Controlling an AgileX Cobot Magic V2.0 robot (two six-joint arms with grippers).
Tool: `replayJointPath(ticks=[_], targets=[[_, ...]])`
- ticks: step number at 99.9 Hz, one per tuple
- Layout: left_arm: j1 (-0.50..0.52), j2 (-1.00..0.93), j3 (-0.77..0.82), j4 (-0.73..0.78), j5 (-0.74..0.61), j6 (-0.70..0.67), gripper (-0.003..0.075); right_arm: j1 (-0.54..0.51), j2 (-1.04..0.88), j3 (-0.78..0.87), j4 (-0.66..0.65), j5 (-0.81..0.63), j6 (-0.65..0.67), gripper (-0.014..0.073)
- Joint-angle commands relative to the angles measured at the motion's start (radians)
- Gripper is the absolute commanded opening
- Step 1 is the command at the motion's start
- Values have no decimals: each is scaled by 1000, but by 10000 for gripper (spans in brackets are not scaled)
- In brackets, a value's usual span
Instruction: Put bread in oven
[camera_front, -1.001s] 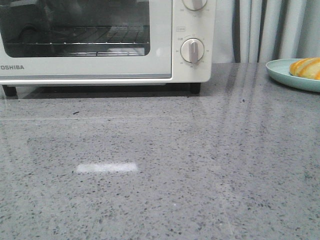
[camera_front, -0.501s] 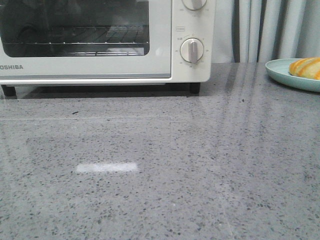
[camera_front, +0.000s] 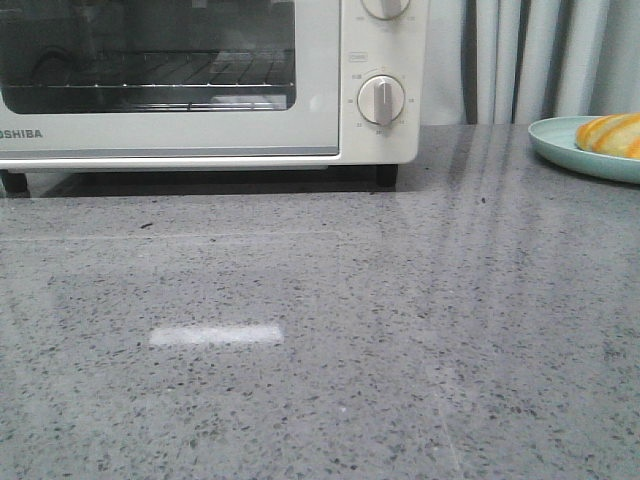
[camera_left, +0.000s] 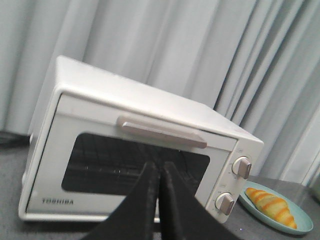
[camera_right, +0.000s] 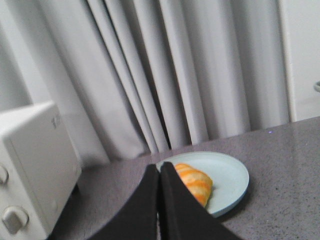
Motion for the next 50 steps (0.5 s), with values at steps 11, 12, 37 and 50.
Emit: replayJointPath(ticks=[11,12,37,50], targets=[[-94,210,-193,-24,-31,136,-22,147,181,-96,-55,-48,2,-69],[-102,229,-199,-24,-33,136,-22,160,186,-99,-57,-48,2,-69],[-263,540,-394,-24,-59,298,-22,335,270,-114,-109,-48,2,-69],[-337,694,-466,-24,-125,310,-22,366,270,-114,-112,-48,2,-69]])
